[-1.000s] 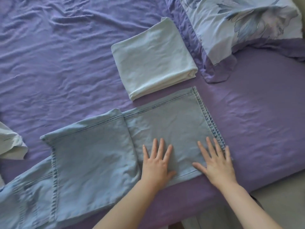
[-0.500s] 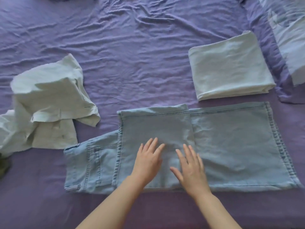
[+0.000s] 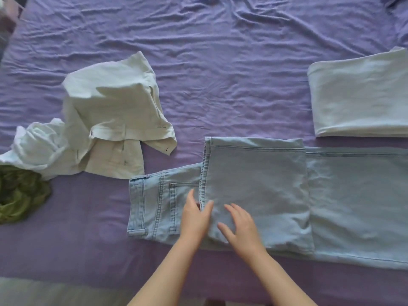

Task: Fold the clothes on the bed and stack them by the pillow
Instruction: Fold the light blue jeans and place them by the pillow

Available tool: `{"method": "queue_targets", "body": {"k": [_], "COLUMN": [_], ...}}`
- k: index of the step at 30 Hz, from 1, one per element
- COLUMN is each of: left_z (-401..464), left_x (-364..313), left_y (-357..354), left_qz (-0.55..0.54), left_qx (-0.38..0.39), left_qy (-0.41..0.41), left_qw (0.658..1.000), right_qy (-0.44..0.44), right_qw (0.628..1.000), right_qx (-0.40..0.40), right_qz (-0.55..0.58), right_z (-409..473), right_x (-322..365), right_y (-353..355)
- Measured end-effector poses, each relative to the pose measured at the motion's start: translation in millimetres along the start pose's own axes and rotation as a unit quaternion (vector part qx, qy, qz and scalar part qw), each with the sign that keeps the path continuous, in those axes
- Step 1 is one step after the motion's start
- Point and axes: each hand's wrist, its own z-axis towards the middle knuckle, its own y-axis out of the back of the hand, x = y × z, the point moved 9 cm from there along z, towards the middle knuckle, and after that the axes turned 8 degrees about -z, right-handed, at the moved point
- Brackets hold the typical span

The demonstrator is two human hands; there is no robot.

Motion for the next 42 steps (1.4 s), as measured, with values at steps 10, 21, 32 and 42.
{"method": "queue_targets", "body": {"k": [10,21,32,42], "left_z": [-36,-40,-87,-114], "left_x": [-80,-265,-346,-340], "left_y": [-57,-153,-339,-494], "left_qz": [-0.252,0.562,0.495,0.498], "left_qx": [0.238,0.126,0.135,0.158], "left_qy": [0.014,-0.503,-0.566,-0.57], "left_qw": [0.938,0.644,0.645,0.634], "right_qy": [-0.083,-0.13,-0.257,-0.352], "right_qw": [0.951,0.835,0.809,0.814], "right_qx": [-0.133,-0.361,-0.469,-0.41], "right_qz": [0.267,0.393,0.243,0.213], "right_z": [-12,-91,-175,-194], "right_x": [-13,-135,-300,-396], "right_y": [76,198,268,259]}}
